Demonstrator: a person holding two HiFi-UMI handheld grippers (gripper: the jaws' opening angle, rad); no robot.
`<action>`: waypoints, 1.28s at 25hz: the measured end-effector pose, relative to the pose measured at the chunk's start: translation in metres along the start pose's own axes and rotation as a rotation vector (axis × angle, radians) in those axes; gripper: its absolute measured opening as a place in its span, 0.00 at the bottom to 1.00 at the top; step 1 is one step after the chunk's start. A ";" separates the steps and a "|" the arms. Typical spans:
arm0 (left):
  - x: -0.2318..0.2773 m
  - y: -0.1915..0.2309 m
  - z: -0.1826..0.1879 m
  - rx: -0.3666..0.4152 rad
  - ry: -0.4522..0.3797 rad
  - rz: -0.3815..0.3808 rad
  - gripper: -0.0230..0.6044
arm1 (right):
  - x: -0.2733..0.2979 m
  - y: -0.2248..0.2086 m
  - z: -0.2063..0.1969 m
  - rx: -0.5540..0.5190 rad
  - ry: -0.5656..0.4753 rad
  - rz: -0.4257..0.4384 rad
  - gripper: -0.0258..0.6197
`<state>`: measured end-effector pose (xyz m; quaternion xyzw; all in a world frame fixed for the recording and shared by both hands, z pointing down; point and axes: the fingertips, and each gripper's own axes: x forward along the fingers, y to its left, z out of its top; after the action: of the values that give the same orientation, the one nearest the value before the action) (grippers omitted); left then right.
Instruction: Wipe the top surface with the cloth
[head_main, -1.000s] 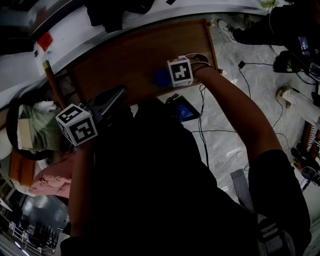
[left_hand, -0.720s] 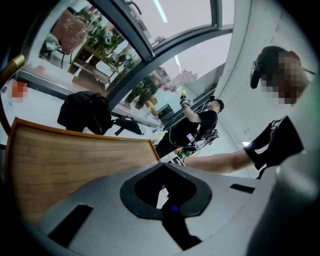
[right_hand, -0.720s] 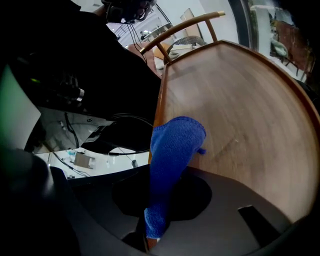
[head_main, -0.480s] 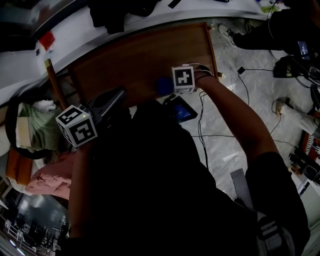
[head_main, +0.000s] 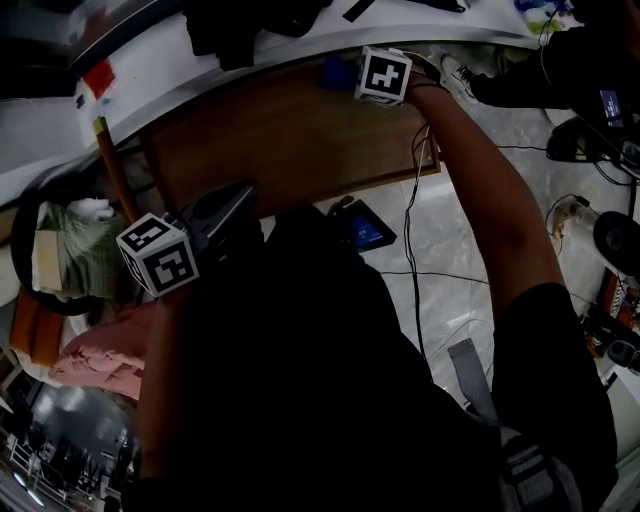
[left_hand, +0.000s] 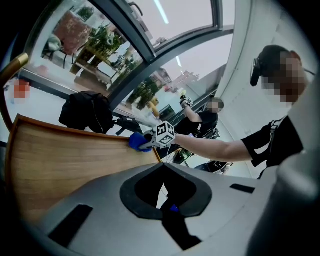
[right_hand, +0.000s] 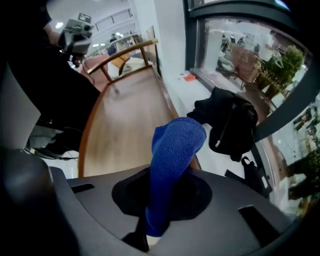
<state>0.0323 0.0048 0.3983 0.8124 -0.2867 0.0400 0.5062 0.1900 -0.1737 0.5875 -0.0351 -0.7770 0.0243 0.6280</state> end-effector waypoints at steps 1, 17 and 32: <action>0.000 -0.001 0.000 -0.002 0.001 0.002 0.05 | 0.002 -0.012 -0.003 -0.007 0.019 -0.017 0.13; 0.000 0.003 0.006 -0.020 -0.015 0.006 0.05 | 0.011 0.029 -0.016 -0.084 0.000 0.042 0.13; 0.001 0.002 0.005 -0.012 -0.015 -0.009 0.05 | 0.021 0.200 -0.058 -0.171 0.046 0.330 0.13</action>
<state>0.0309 -0.0008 0.3978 0.8110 -0.2870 0.0299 0.5089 0.2473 0.0274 0.6040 -0.2158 -0.7456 0.0598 0.6277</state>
